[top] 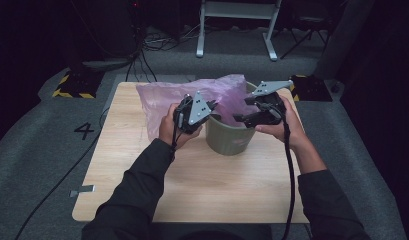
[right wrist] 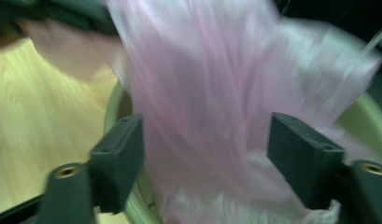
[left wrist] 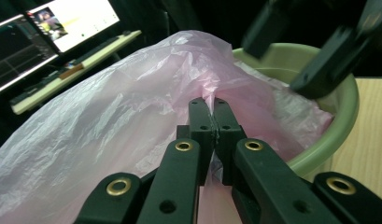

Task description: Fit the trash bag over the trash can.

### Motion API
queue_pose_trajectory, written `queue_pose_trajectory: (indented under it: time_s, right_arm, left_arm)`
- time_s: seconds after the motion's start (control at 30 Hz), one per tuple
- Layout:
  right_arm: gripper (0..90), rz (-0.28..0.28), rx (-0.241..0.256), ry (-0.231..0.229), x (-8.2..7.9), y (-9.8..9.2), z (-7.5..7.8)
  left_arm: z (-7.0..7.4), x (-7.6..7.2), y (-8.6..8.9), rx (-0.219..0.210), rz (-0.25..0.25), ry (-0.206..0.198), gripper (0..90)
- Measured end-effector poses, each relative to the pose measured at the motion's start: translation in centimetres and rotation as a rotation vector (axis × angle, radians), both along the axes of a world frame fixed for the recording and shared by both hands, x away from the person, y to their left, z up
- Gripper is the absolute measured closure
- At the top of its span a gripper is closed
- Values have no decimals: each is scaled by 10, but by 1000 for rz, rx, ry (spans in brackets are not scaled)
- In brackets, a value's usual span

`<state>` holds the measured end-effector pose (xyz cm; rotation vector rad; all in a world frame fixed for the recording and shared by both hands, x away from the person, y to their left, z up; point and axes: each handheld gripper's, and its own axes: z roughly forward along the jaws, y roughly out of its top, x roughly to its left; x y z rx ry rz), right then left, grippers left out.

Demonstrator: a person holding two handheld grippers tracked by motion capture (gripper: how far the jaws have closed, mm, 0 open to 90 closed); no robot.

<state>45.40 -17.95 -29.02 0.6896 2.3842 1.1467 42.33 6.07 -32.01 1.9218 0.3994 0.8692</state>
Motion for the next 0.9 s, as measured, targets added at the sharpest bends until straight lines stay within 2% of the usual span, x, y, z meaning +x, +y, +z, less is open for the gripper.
queue_pose_trajectory:
  time_s: [0.13, 0.2, 0.33, 0.43, 0.47, 0.5, 0.57, 0.63, 0.7, 0.83, 0.87, 0.9]
  right_arm:
    - [252, 27, -13, -53, -5, 5, 2]
    - [306, 16, -19, -44, -1, 7, -2]
    - [586, 28, 0, -18, 5, 9, -10]
    - [817, 24, 19, -41, 5, 9, -12]
    - [864, 34, 36, -43, 4, 8, -12]
    - [888, 37, 47, -50, 4, 7, -13]
    - [896, 21, 54, -69, 2, 6, -13]
    - [897, 12, 53, -73, 1, 3, -13]
    - [898, 2, 53, -61, 1, 0, -14]
    - [897, -13, 59, -39, 1, -10, -15]
    - [897, -15, 59, -37, 1, -12, -16]
    - [897, -18, 58, -35, 1, -15, -16]
  left_arm:
    - [0, 0, -10, -7, -17, 9, 894]
    - [1, -1, -15, -1, -27, 5, 894]
    - [3, -4, -17, 7, -42, 2, 892]
    - [3, -5, -14, -8, -45, 10, 861]
    - [3, -6, -13, -11, -44, 10, 826]
    - [3, -8, -11, -12, -37, 14, 751]
    - [5, -15, -6, -22, -8, 32, 570]
    - [4, -22, 0, -34, 7, 42, 427]
    - [3, -28, 8, -35, 4, 95, 296]
    - [-6, -43, 28, -44, -27, 129, 212]
    - [-10, -47, 32, -37, -18, 137, 201]
    - [-15, -52, 34, -8, 1, 124, 193]
